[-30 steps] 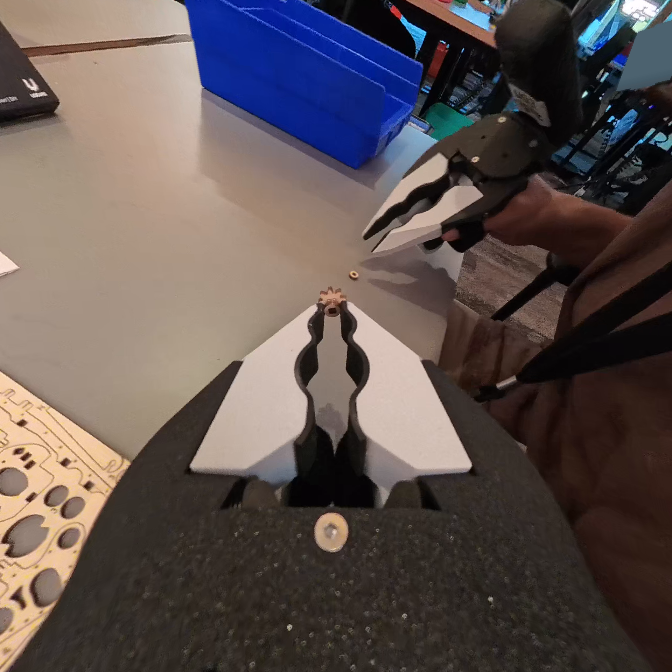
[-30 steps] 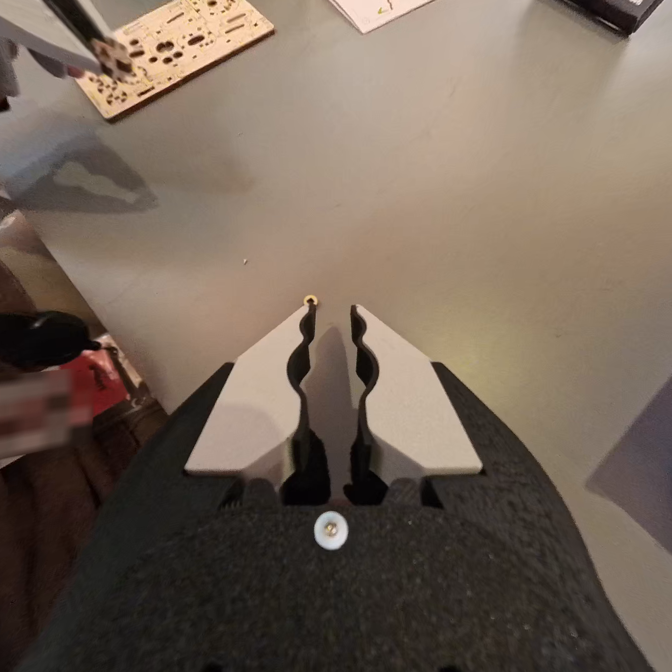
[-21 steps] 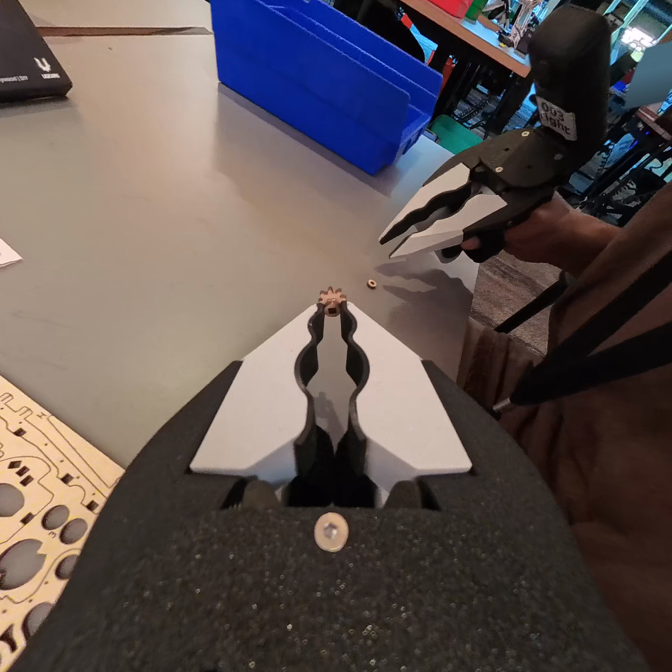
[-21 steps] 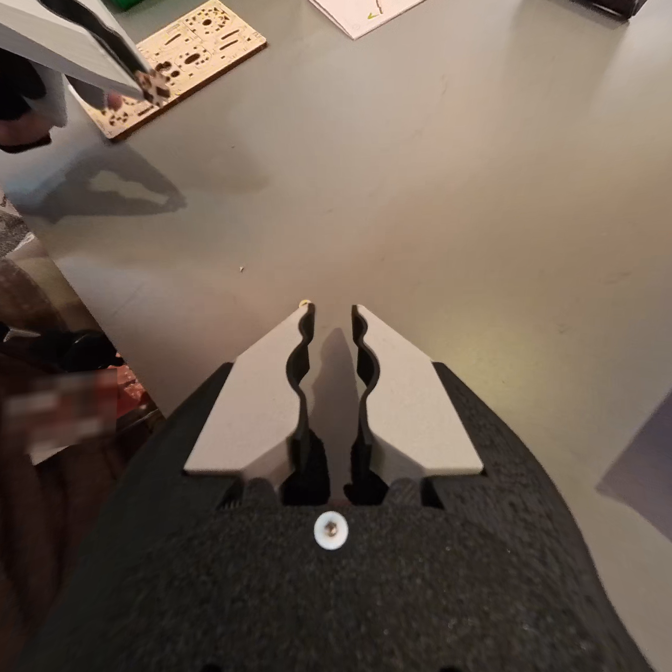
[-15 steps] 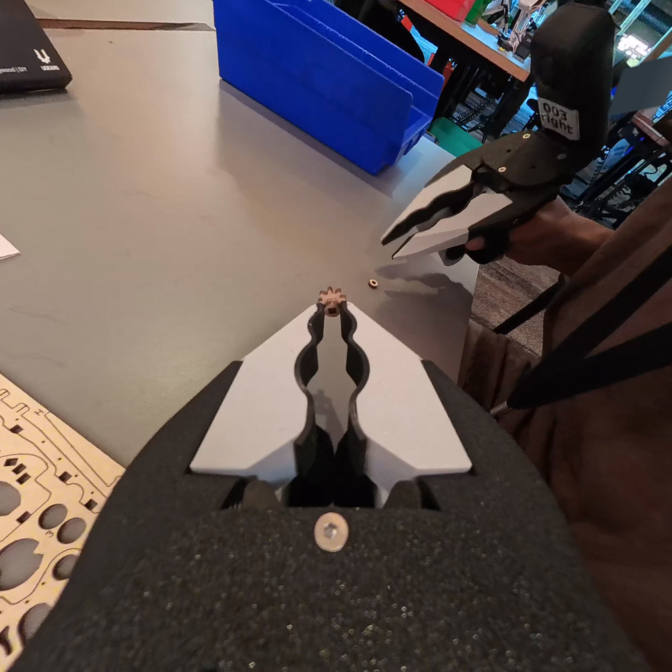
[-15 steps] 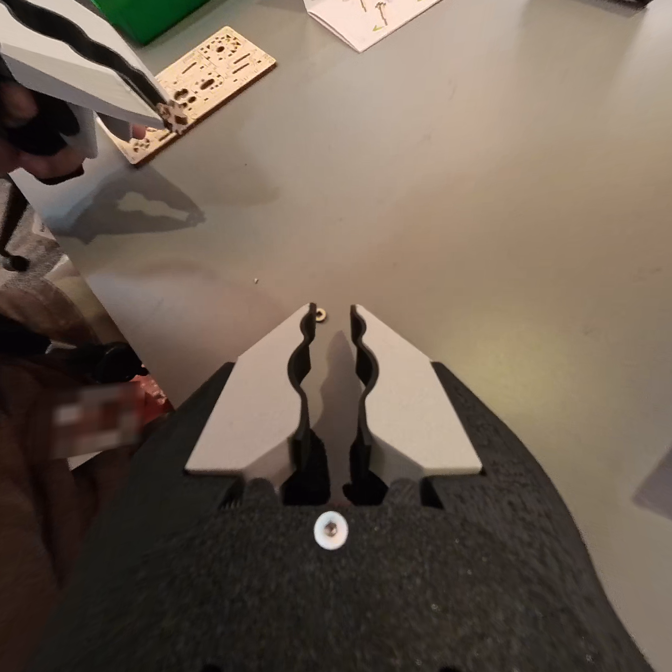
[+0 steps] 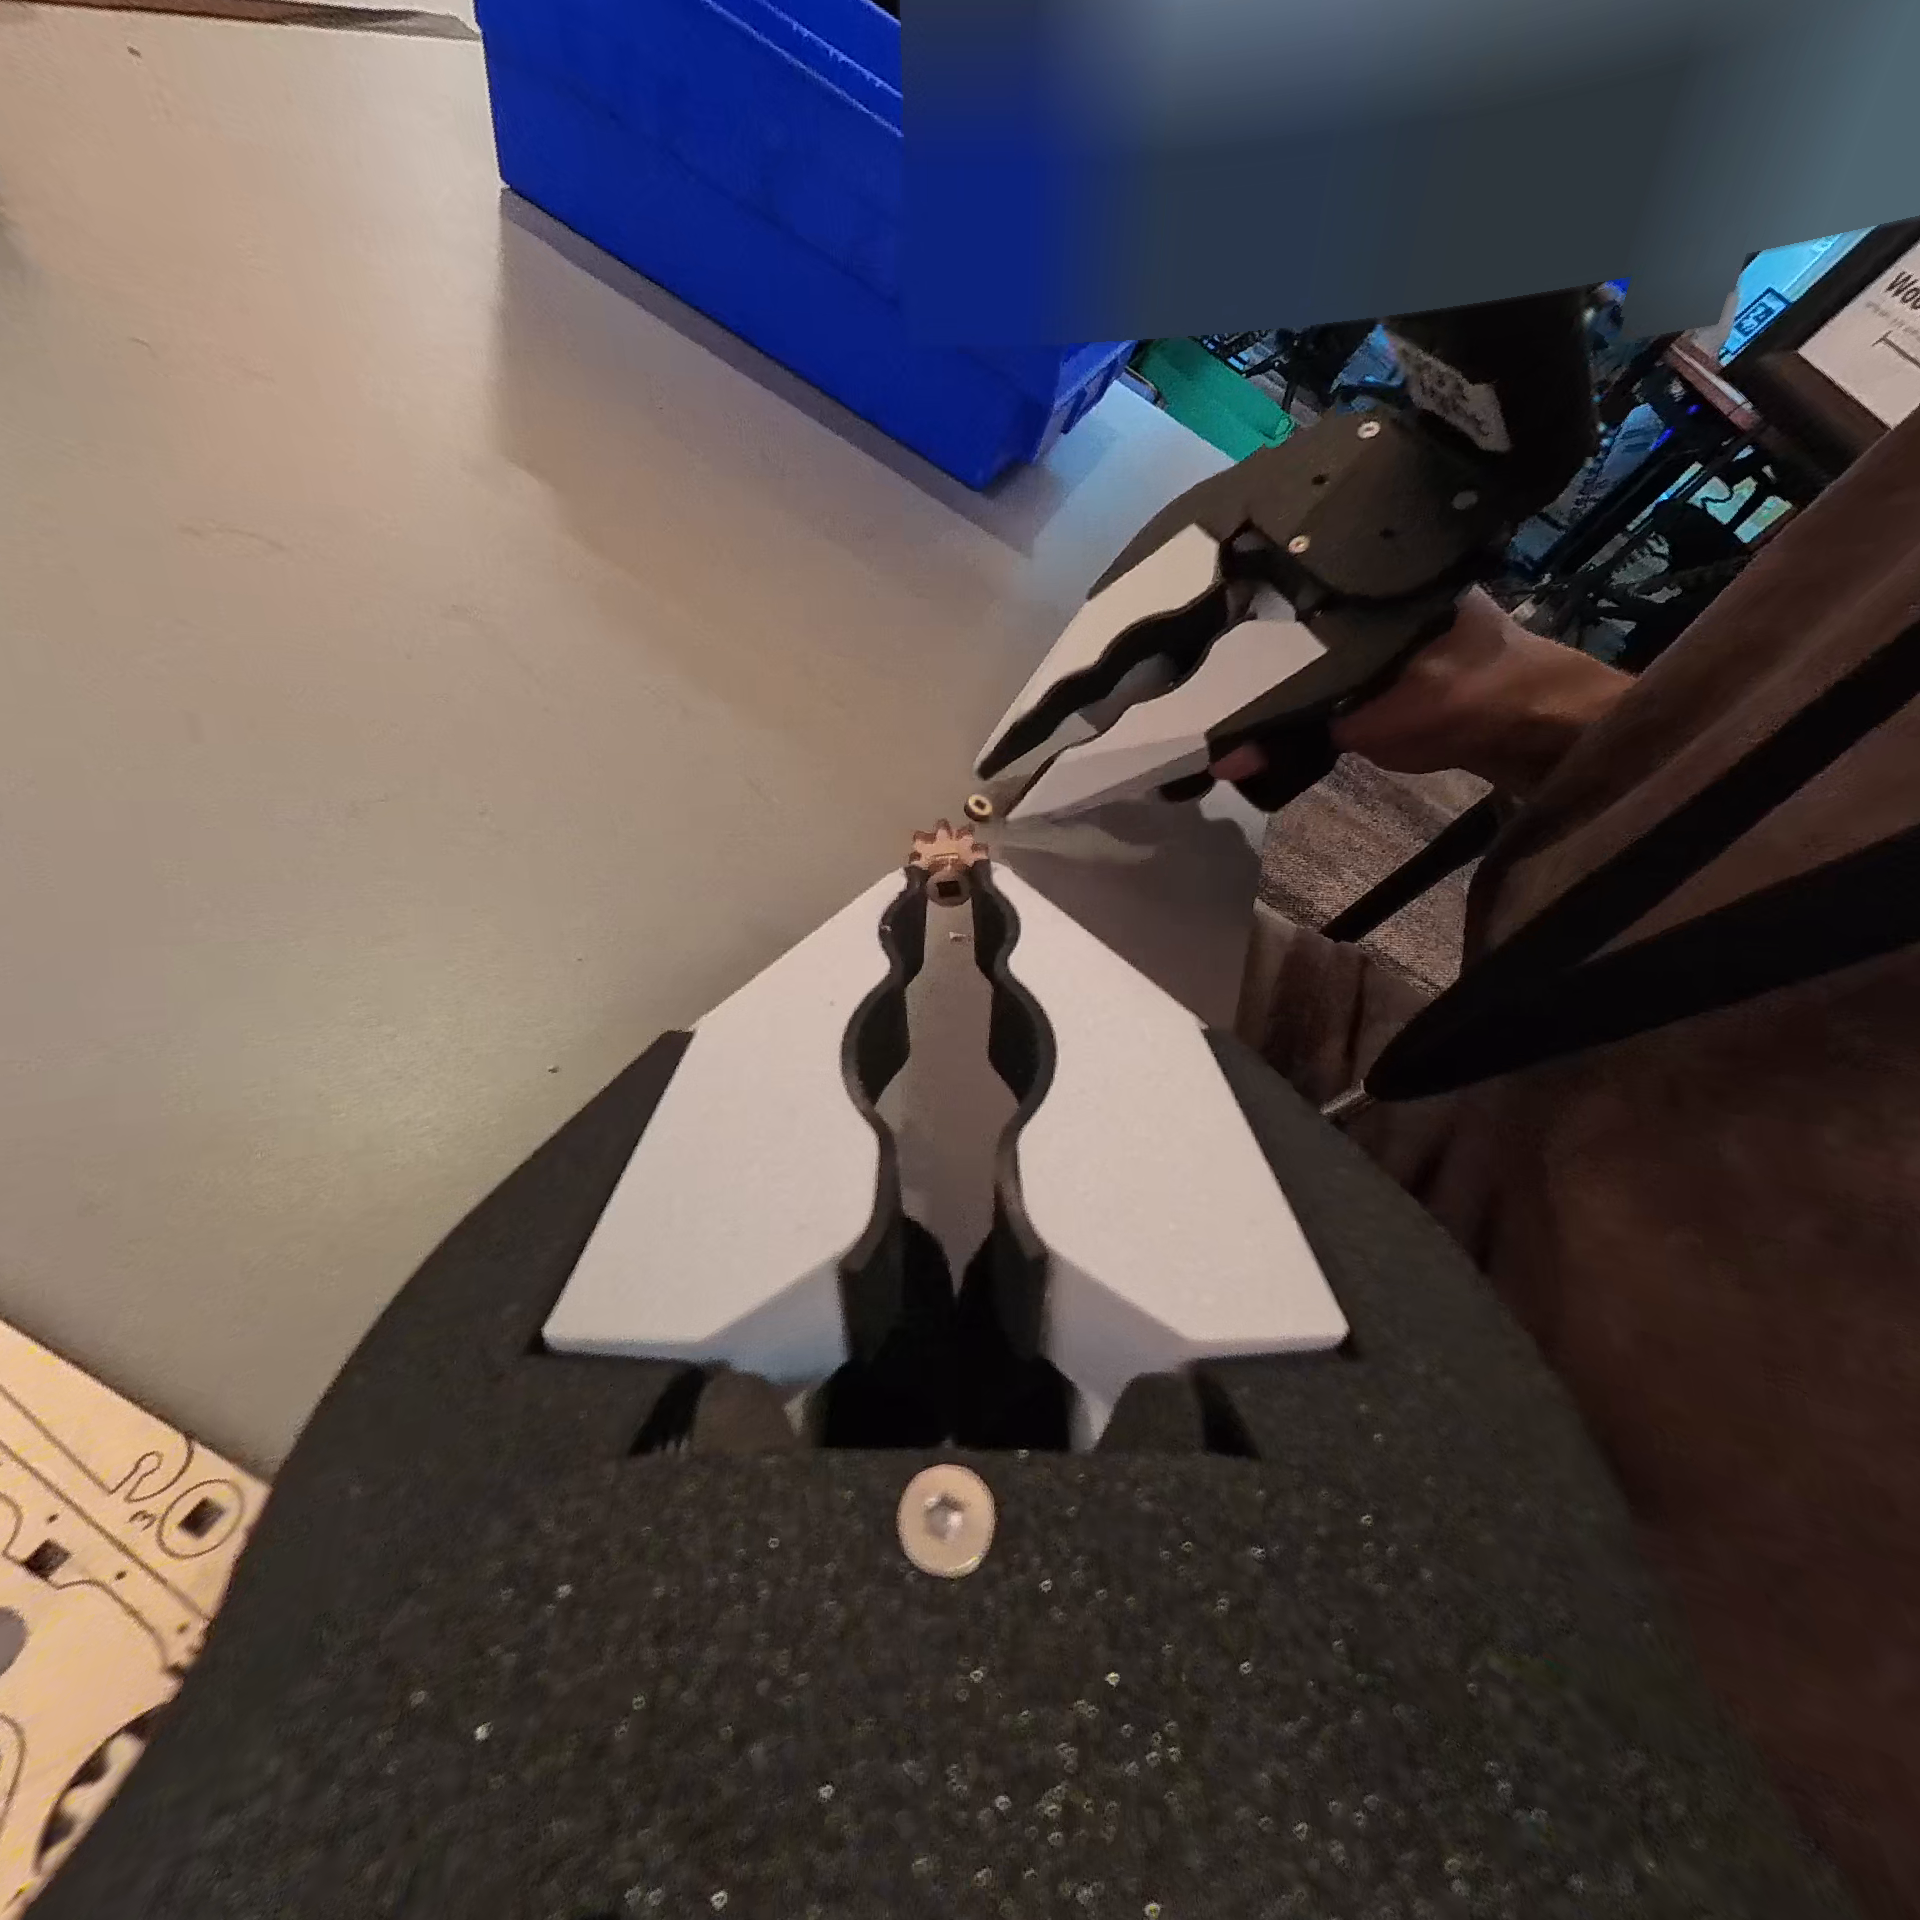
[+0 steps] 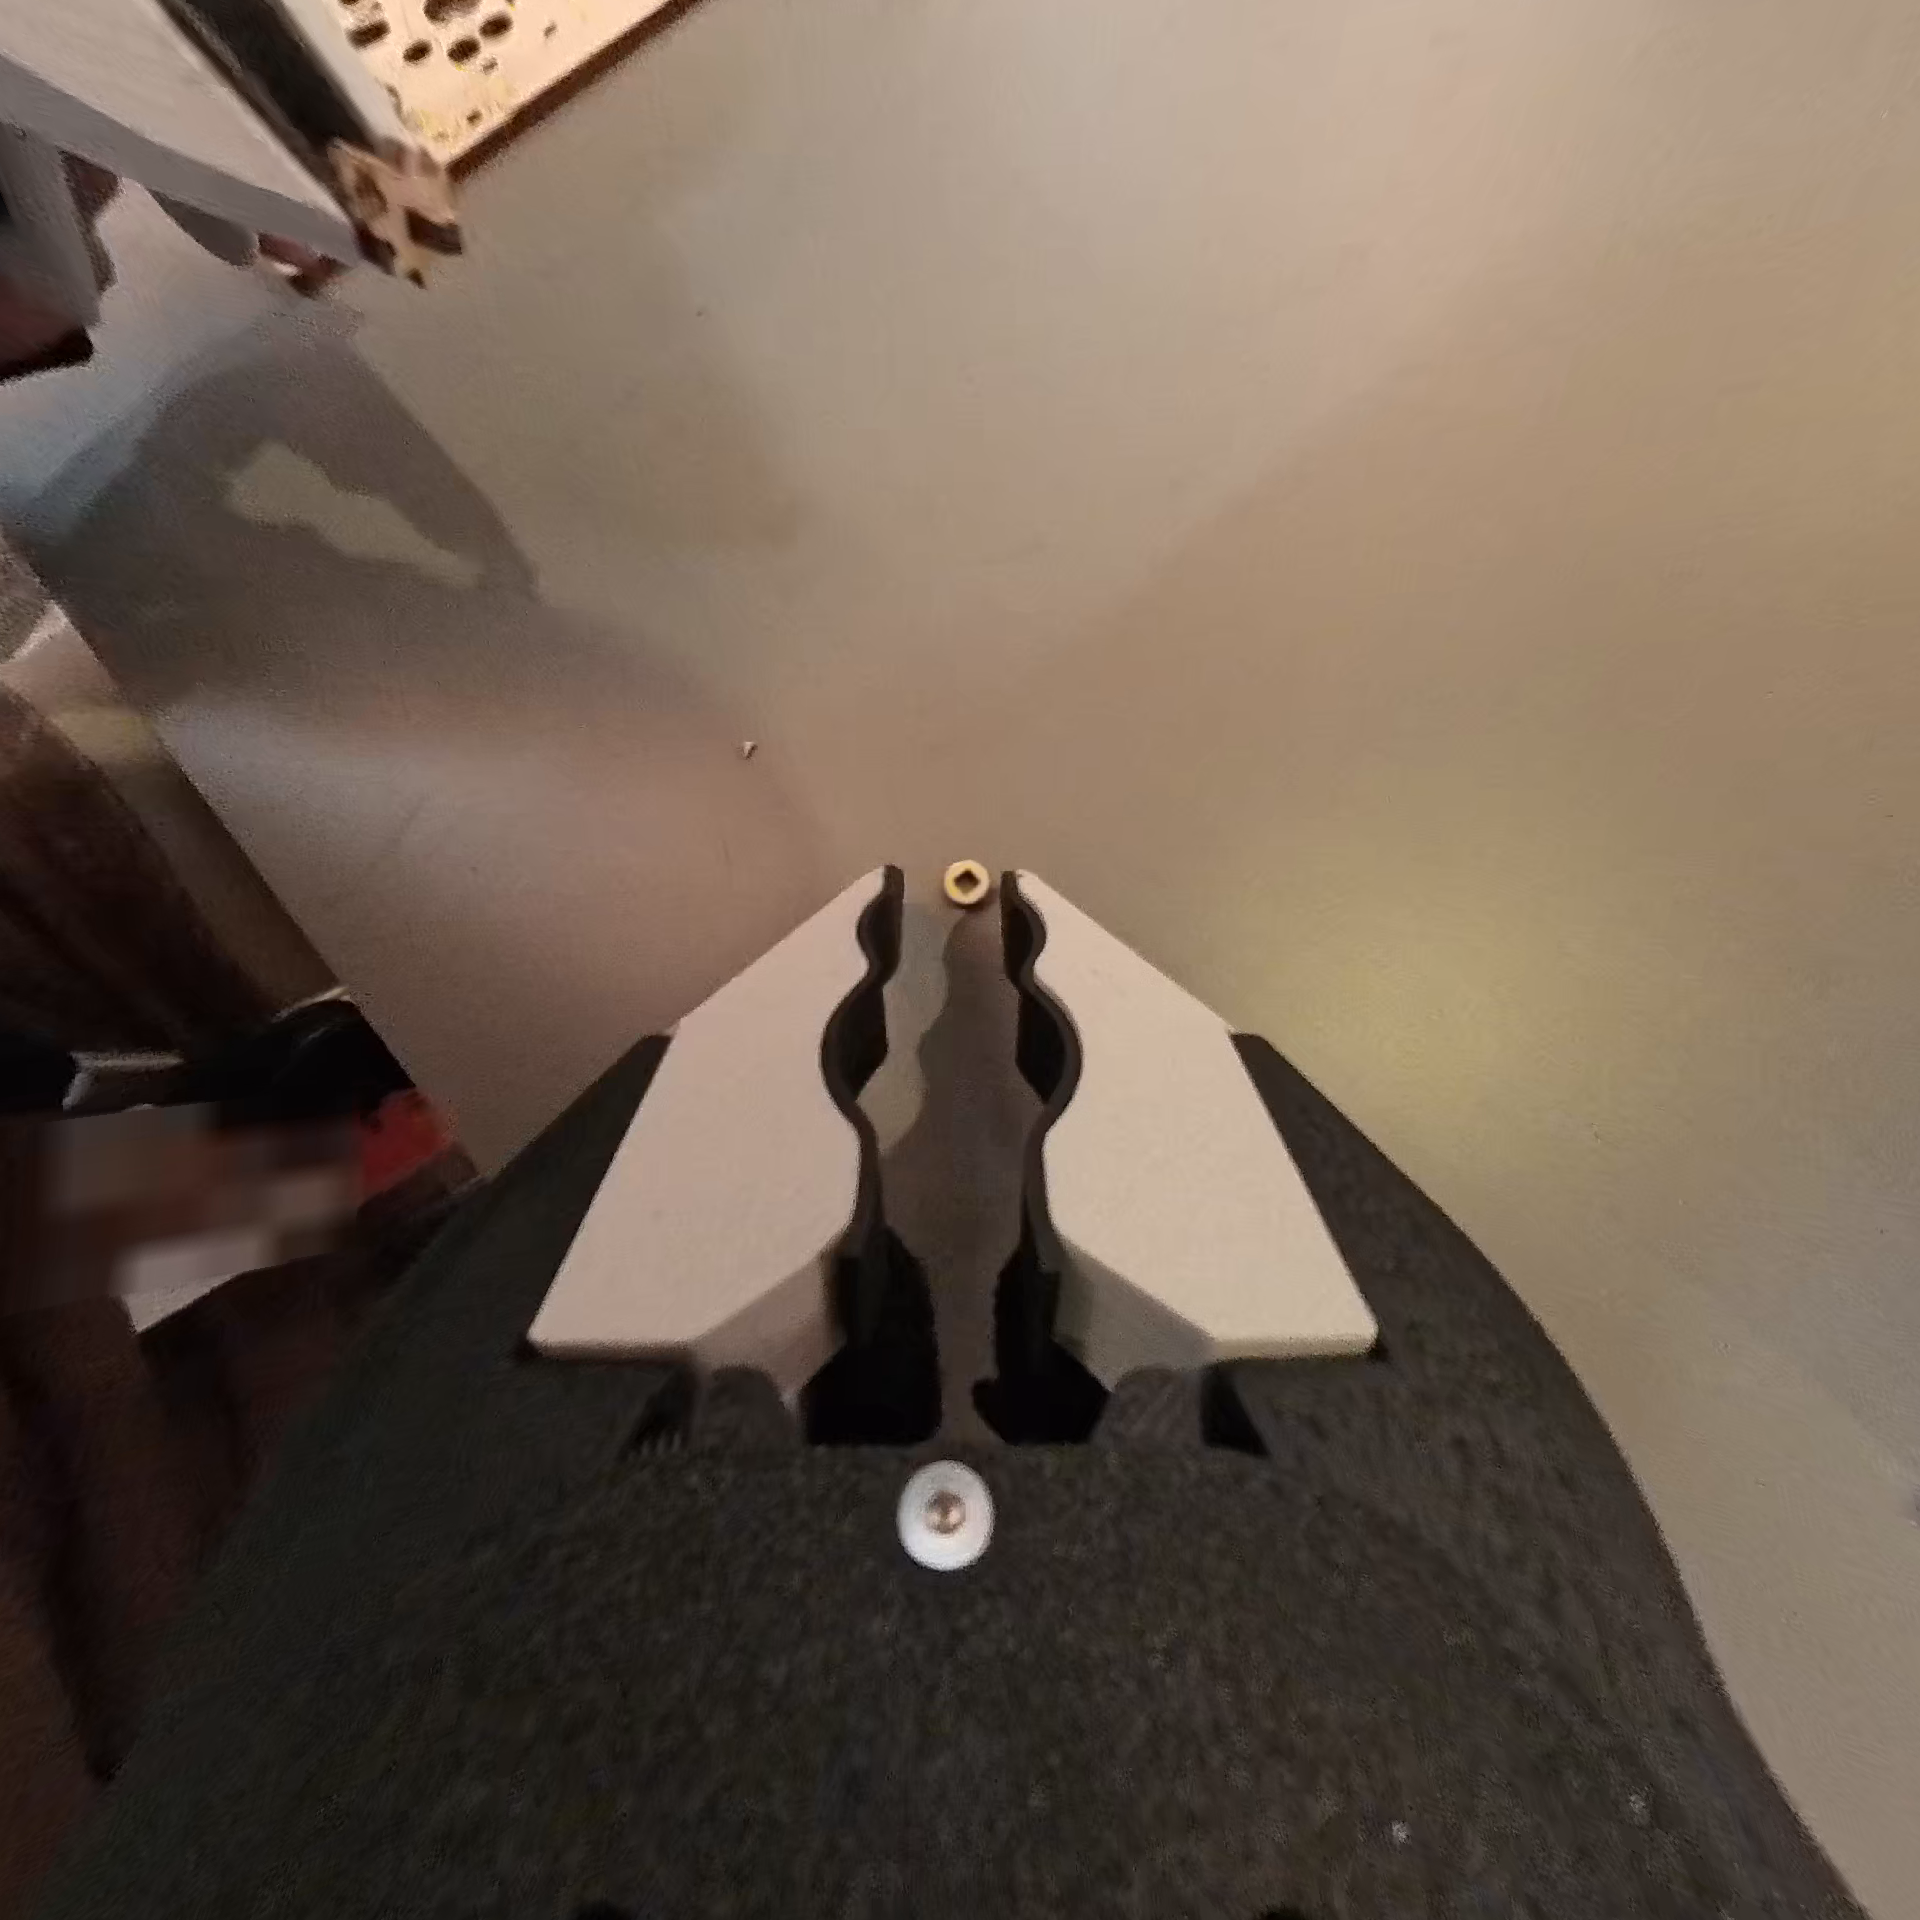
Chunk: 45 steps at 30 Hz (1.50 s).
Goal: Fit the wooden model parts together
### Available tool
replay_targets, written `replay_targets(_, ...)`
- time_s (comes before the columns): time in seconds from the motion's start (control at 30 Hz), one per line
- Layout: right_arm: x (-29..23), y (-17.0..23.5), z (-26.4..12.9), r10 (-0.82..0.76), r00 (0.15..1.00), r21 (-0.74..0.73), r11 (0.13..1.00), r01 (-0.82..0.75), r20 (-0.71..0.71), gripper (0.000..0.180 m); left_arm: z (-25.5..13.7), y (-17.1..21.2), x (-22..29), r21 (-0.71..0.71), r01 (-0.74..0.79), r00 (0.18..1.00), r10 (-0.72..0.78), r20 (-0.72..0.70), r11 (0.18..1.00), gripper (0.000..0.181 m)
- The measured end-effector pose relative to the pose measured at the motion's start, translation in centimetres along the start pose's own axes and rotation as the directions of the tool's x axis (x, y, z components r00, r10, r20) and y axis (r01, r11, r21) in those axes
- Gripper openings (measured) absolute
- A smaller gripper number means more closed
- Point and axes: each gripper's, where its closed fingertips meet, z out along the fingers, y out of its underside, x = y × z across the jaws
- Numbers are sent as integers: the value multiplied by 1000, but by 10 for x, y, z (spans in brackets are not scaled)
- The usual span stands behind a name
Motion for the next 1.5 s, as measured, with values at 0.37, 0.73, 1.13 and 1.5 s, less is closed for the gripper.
replay_targets(0.37,3,1,3,145,984,9,989,-145,-106,17,-1,-2,5,11,3,1000,-3,-18,1000,6)
replay_targets(0.73,2,0,5,194,958,33,981,-191,-209,8,1,-1,11,10,14,999,-13,-41,1000,6)
replay_targets(1.13,-56,-92,-51,34,922,462,858,-225,386,6,-3,-20,23,106,294,930,-259,-260,950,6)
replay_targets(1.5,-88,-118,-64,-305,786,593,799,-96,538,0,-23,-52,57,152,515,742,-350,-572,843,5)
